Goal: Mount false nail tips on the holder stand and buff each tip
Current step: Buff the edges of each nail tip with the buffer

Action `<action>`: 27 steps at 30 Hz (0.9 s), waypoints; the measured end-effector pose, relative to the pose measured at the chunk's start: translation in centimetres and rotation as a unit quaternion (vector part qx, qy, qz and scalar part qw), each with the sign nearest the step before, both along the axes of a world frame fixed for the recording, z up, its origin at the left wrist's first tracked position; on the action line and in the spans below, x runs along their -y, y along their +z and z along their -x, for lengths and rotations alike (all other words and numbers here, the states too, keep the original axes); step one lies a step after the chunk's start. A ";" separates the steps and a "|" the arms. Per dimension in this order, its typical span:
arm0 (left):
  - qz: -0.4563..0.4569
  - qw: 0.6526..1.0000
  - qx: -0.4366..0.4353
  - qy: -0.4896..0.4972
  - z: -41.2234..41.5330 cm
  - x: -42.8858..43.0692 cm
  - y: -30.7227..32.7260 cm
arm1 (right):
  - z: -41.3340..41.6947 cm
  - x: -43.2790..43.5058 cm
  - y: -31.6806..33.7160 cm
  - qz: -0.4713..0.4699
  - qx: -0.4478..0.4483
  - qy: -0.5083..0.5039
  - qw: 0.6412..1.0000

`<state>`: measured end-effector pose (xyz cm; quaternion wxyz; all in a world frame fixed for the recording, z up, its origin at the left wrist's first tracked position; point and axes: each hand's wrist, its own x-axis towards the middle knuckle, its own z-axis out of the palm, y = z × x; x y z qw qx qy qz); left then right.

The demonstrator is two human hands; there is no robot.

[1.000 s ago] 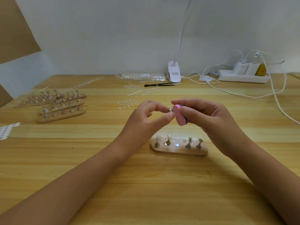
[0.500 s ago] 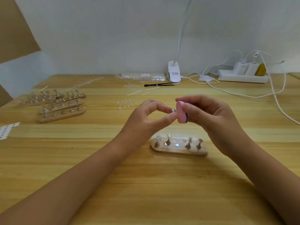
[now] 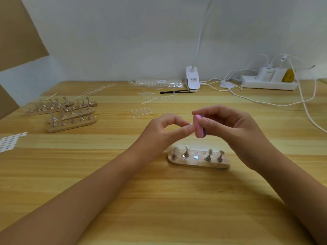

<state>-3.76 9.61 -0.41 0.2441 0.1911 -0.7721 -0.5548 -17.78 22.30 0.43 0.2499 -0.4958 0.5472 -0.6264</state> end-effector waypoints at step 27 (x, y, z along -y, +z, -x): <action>-0.043 0.999 -0.008 -0.012 0.1 0.3 -0.4 | 0.5 -0.2 0.0 -0.019 0.022 0.043 0.999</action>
